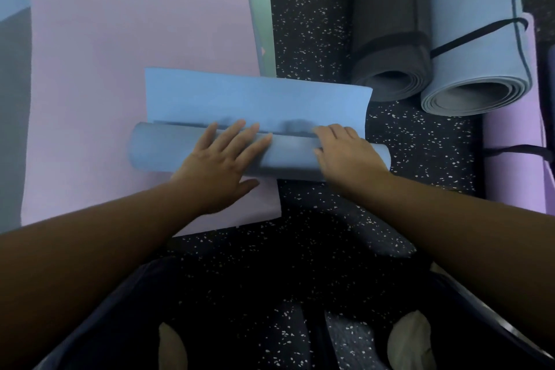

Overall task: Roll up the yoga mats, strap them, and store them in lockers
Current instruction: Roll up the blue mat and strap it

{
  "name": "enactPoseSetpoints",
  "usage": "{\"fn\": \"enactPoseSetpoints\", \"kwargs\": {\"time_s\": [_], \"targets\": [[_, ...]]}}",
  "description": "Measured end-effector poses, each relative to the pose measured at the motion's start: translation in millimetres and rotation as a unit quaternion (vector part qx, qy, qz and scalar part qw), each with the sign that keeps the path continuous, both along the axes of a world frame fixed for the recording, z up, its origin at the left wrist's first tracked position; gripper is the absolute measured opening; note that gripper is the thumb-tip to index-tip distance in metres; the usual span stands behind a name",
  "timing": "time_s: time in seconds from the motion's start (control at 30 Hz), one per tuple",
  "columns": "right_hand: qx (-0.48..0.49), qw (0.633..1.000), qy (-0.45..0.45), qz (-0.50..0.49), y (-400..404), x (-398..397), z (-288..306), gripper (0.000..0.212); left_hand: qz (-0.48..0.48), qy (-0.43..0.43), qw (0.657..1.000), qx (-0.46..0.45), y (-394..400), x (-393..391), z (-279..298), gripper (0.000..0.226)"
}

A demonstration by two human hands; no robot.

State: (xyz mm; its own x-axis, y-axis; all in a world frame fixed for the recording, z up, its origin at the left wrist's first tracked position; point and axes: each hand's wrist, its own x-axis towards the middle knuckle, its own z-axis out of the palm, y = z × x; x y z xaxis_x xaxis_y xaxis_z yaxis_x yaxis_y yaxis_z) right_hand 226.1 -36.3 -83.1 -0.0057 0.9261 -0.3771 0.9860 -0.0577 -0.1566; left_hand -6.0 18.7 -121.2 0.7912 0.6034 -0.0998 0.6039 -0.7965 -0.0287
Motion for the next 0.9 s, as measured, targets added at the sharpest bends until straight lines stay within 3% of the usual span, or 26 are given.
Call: {"fn": "enactPoseSetpoints", "kwargs": {"time_s": [0.17,0.37,0.5,0.57,0.9], "targets": [[0.109,0.993,0.004,0.054,-23,2,-7,0.047,-0.001,0.043,0.998,-0.042,27,16,14,0.079],[0.019,0.990,-0.072,0.121,-33,-9,-13,0.093,0.037,0.123,0.990,-0.052,43,26,20,0.077],[-0.049,0.988,-0.093,0.116,-24,-9,-3,0.103,-0.020,-0.007,0.998,0.051,34,17,13,0.063],[-0.052,0.991,-0.079,0.097,-18,-9,-2,0.104,-0.034,-0.029,0.996,0.081,22,7,3,0.060],[-0.110,0.990,-0.059,0.064,12,0,5,0.104,-0.016,0.020,0.994,0.109,32,13,1,0.121]]}}
